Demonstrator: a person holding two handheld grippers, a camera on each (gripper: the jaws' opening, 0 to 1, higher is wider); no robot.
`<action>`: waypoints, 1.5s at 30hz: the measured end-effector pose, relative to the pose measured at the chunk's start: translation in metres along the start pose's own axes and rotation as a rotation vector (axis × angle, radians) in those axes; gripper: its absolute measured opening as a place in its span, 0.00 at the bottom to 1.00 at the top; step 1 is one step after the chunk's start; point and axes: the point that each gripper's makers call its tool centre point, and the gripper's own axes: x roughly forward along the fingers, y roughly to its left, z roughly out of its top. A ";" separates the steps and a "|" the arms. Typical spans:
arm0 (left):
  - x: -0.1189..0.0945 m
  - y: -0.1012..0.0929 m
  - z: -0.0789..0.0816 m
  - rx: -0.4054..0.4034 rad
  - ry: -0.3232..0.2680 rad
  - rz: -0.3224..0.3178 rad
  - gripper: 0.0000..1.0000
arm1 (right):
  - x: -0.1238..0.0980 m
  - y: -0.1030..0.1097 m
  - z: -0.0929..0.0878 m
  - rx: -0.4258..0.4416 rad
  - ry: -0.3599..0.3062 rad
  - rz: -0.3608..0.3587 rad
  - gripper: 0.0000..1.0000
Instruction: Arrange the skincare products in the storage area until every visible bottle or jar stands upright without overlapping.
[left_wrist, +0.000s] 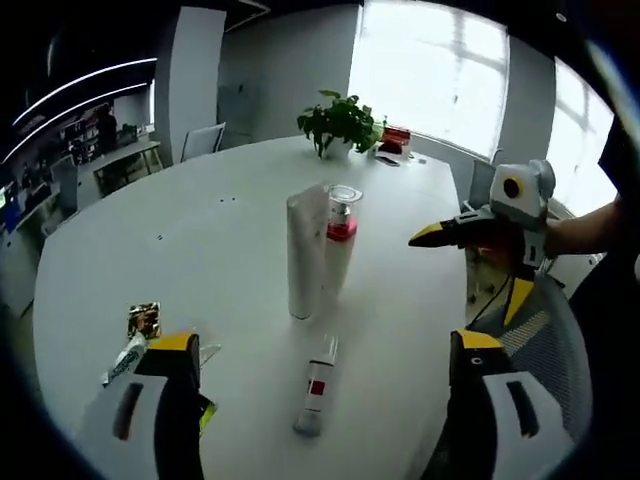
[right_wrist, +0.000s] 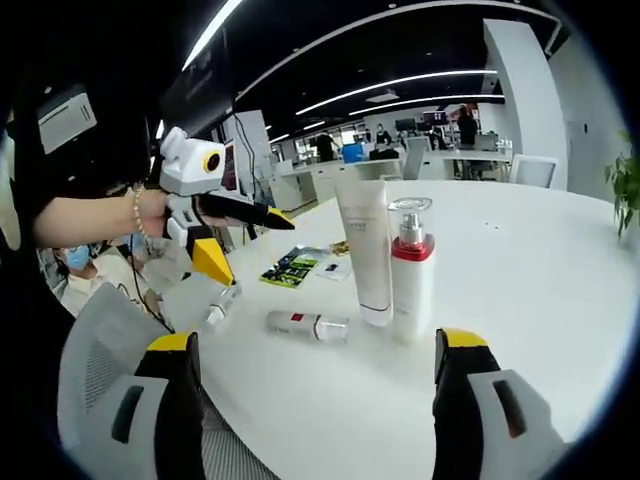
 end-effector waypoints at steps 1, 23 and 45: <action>-0.003 -0.001 -0.003 -0.010 0.000 0.010 0.99 | 0.000 0.000 0.000 0.003 0.000 0.002 0.97; -0.070 -0.011 -0.042 -0.175 -0.087 0.180 0.98 | -0.014 0.009 0.002 -0.013 -0.007 0.018 0.95; -0.105 -0.024 -0.092 -0.250 -0.074 0.252 0.97 | -0.012 0.027 -0.010 0.025 0.000 0.011 0.96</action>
